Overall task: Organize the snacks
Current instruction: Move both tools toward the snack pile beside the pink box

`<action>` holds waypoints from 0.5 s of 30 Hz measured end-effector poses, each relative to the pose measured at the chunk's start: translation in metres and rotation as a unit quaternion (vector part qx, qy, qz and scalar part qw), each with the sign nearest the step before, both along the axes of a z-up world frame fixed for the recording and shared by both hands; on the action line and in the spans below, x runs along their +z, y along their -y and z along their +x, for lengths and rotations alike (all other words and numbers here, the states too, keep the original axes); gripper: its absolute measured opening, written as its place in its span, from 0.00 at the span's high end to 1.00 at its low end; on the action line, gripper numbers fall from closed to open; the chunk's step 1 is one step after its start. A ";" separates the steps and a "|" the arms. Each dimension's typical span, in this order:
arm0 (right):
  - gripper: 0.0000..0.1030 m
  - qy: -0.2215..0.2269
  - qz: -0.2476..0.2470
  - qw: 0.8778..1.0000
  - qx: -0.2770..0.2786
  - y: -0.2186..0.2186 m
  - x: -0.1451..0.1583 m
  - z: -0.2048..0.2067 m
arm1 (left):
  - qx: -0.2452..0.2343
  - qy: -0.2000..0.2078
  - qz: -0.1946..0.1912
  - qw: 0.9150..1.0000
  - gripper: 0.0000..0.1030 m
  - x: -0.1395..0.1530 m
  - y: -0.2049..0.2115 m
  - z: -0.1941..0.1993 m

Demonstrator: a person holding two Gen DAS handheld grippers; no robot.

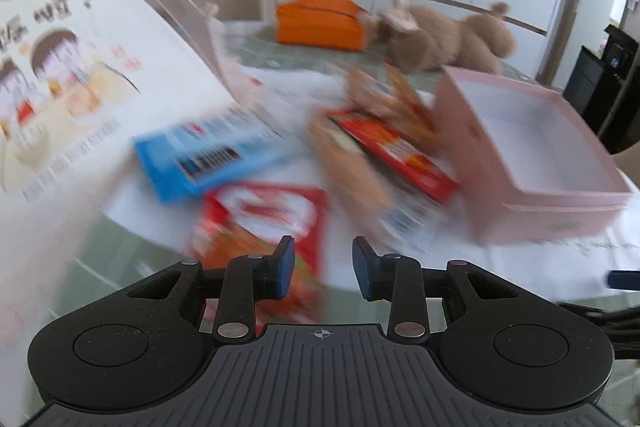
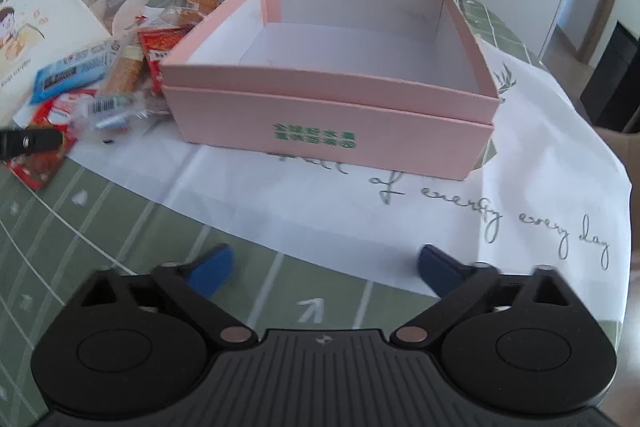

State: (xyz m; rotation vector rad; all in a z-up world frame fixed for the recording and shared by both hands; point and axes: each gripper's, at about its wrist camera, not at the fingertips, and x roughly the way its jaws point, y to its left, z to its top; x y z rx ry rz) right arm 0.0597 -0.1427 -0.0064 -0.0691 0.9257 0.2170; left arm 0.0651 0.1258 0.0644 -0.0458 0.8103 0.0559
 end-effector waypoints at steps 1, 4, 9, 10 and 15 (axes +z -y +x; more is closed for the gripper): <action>0.11 0.001 0.002 1.000 -0.002 -0.005 0.006 -0.001 | -0.002 -0.001 0.002 1.000 0.64 0.003 -0.010 0.005; 0.11 0.018 0.003 1.000 -0.002 -0.024 0.025 -0.006 | -0.022 -0.008 -0.004 1.000 0.64 0.012 -0.036 0.024; 0.11 0.036 -0.022 0.999 0.019 -0.075 0.060 0.001 | -0.069 -0.007 0.001 0.998 0.64 0.031 -0.064 0.058; 0.11 0.037 -0.026 0.999 0.024 -0.086 0.067 0.004 | -0.074 -0.007 0.002 0.997 0.64 0.034 -0.072 0.068; 0.11 0.028 -0.021 0.998 0.043 -0.141 0.080 0.023 | -0.056 -0.006 0.002 0.998 0.64 0.022 -0.114 0.116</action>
